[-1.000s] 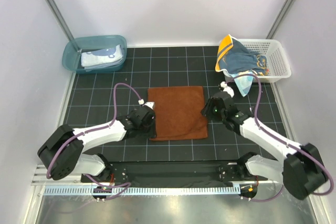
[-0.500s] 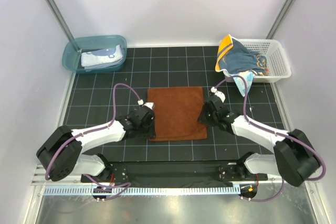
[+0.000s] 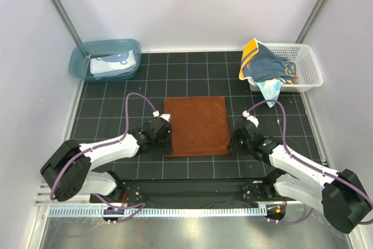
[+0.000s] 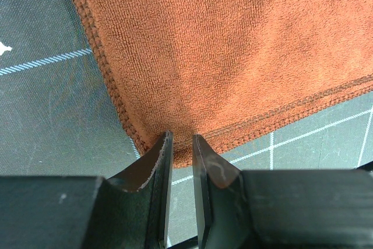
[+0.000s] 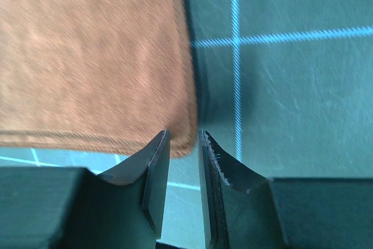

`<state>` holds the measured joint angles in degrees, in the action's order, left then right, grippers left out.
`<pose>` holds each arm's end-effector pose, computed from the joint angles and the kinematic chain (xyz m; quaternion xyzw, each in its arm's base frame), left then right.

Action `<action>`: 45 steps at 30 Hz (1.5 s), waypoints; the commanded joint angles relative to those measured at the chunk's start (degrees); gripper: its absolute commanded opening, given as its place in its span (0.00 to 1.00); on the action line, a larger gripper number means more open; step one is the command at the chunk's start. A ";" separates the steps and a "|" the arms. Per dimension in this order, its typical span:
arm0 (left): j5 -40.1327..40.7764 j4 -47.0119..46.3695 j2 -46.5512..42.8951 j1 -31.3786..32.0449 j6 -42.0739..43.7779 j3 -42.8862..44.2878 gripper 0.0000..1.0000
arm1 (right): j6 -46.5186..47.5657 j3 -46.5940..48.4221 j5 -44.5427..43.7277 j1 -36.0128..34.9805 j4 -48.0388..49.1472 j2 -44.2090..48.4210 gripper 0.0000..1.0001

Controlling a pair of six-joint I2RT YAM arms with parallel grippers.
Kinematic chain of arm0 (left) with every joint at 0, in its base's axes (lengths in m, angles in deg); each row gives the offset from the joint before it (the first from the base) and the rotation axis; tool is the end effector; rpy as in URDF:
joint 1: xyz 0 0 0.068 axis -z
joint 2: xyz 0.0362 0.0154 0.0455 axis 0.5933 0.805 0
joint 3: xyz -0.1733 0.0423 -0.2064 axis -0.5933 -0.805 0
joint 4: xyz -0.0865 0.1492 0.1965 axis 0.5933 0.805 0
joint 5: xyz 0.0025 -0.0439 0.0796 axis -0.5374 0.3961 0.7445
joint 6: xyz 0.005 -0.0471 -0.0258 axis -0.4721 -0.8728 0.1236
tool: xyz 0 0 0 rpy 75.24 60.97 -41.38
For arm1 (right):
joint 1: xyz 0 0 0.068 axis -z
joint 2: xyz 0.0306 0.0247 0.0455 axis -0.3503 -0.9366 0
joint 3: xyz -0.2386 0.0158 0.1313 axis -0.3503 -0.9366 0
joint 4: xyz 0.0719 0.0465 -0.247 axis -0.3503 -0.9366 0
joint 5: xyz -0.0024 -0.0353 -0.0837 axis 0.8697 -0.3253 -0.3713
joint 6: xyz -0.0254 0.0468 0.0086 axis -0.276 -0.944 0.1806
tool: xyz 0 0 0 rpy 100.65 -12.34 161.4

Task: Fold and stack the towels
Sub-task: Fold the towel

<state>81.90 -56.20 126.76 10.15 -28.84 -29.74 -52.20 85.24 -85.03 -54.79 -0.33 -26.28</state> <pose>0.1621 -0.1687 0.1584 0.0320 0.9615 -0.1745 0.2099 0.1479 0.0960 0.1615 0.0856 0.9436 0.1556 0.2793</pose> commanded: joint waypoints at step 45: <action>2.97 -5.83 35.50 -25.63 13.08 37.28 0.44 | 19.19 50.23 -3.43 17.32 10.65 -56.49 0.42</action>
<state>85.04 -60.46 160.94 -14.81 -16.34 5.37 -33.92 133.39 -87.06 -38.03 9.02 -81.99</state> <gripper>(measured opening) 0.438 0.419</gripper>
